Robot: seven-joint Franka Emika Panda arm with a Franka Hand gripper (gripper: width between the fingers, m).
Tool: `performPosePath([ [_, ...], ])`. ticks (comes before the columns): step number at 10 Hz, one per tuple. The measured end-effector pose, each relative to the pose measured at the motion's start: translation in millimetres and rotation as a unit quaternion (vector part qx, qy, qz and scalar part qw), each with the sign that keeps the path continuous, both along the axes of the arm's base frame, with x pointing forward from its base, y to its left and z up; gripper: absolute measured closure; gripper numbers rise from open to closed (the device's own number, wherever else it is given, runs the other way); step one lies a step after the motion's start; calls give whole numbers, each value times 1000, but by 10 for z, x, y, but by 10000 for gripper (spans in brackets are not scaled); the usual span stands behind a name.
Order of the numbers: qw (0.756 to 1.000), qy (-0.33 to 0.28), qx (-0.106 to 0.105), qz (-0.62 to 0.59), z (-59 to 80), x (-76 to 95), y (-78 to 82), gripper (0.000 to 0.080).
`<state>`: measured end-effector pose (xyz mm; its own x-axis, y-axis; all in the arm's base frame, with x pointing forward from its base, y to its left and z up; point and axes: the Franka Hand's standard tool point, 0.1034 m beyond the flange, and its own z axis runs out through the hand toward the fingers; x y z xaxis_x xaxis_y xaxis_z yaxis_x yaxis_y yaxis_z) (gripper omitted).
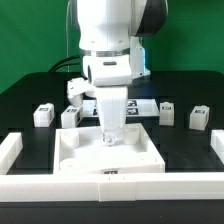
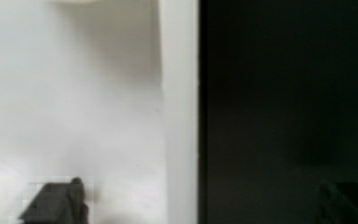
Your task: Assemble one leg
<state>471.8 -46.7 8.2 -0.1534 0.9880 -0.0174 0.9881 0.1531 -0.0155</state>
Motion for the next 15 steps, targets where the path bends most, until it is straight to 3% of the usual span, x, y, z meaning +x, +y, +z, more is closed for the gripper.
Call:
performPosePath([
  [2,1000,0,0,-1,-2,-3,-4,423],
  [3,1000,0,0,-1,-3,-4,-4,423],
  [5,1000,0,0,-1,-4,-4,-6,743],
  [10,1000,0,0,-12,-5,-4,21,742],
  [15,999,-3,15,-40,-8,29,828,742],
])
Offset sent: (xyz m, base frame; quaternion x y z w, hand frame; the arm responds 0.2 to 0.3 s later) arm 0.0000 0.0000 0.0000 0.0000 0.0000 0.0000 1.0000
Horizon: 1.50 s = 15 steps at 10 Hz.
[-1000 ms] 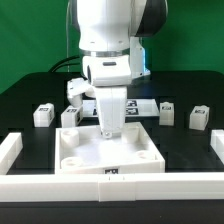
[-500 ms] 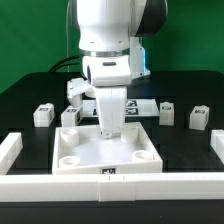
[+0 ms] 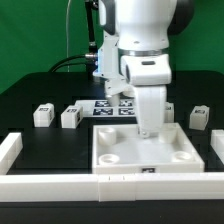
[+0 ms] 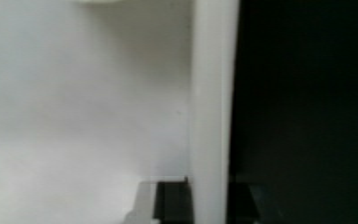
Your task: Assemble one leg
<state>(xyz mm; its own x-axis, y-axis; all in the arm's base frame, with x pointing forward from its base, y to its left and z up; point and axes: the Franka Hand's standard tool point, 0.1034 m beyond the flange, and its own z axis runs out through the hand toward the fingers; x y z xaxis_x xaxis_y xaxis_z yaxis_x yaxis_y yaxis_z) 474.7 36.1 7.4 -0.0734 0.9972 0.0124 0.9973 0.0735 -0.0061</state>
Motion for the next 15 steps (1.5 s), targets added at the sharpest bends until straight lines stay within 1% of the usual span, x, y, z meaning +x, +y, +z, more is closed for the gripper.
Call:
performPosePath([
  [2,1000,-4,6,8,2,67,304,742],
  [3,1000,-4,6,-2,2,80,418,742],
  [4,1000,-2,2,-7,3,91,437,740],
  [5,1000,-2,2,-10,2,94,410,740],
  [7,1000,-2,2,-10,1,93,409,739],
  [8,1000,-2,2,-10,1,93,408,546],
  [9,1000,-2,2,-10,1,93,408,410],
  [10,1000,-2,2,-10,1,93,408,410],
  [11,1000,-2,2,-10,1,93,408,235],
  [12,1000,-2,2,-10,1,93,408,176],
  [13,1000,-2,2,-10,1,93,408,176],
  [14,1000,-2,2,-10,1,93,408,155],
  [15,1000,-2,2,-10,1,93,408,151],
])
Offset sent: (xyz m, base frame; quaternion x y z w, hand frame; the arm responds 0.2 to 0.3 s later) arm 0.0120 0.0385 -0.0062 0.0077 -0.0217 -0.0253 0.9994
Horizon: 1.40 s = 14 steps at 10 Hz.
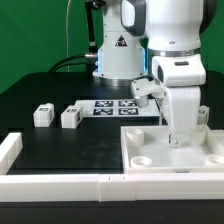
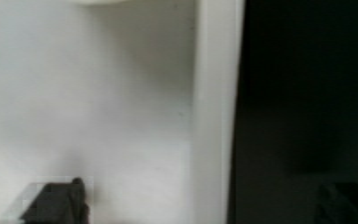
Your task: Assemble one leg
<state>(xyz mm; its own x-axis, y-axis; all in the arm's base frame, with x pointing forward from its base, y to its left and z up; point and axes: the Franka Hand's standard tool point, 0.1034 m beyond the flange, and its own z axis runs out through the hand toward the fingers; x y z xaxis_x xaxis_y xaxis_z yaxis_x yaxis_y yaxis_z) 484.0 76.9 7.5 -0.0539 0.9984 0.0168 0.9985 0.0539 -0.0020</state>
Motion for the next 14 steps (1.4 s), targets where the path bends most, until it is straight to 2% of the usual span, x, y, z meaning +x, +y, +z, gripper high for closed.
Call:
performPosePath([
  [3,1000,-2,0,-3,34,-29,-10,150],
  [7,998,-20,-7,-52,399,-275,11,150],
  [10,996,-18,-5,-85,394,-279,19,150],
  [11,986,-16,-2,-164,394,-280,33,150],
  [12,982,-15,-1,-190,393,-281,34,150],
  [14,951,-10,6,-308,390,-285,45,150],
])
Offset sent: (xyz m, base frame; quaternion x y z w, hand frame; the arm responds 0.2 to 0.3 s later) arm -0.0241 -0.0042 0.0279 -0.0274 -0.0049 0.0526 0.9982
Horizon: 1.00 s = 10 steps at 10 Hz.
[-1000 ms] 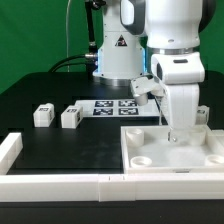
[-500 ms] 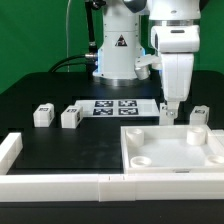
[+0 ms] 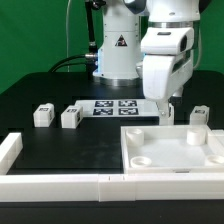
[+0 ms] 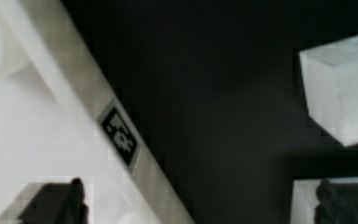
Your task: Assemble one leg
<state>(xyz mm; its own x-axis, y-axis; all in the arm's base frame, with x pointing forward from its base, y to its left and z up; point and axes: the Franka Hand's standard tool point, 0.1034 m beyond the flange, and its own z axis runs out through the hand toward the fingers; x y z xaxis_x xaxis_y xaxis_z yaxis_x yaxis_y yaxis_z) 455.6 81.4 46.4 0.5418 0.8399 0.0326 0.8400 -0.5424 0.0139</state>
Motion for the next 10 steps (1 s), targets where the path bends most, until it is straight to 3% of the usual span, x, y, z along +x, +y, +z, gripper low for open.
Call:
performPosePath([
  [2,986,-6,22,-163,-33,-77,51,150],
  [4,954,1,33,-297,-43,-130,204,150],
  [8,854,26,48,-517,-60,-231,488,150],
  [10,811,36,52,-582,-72,-261,547,150],
])
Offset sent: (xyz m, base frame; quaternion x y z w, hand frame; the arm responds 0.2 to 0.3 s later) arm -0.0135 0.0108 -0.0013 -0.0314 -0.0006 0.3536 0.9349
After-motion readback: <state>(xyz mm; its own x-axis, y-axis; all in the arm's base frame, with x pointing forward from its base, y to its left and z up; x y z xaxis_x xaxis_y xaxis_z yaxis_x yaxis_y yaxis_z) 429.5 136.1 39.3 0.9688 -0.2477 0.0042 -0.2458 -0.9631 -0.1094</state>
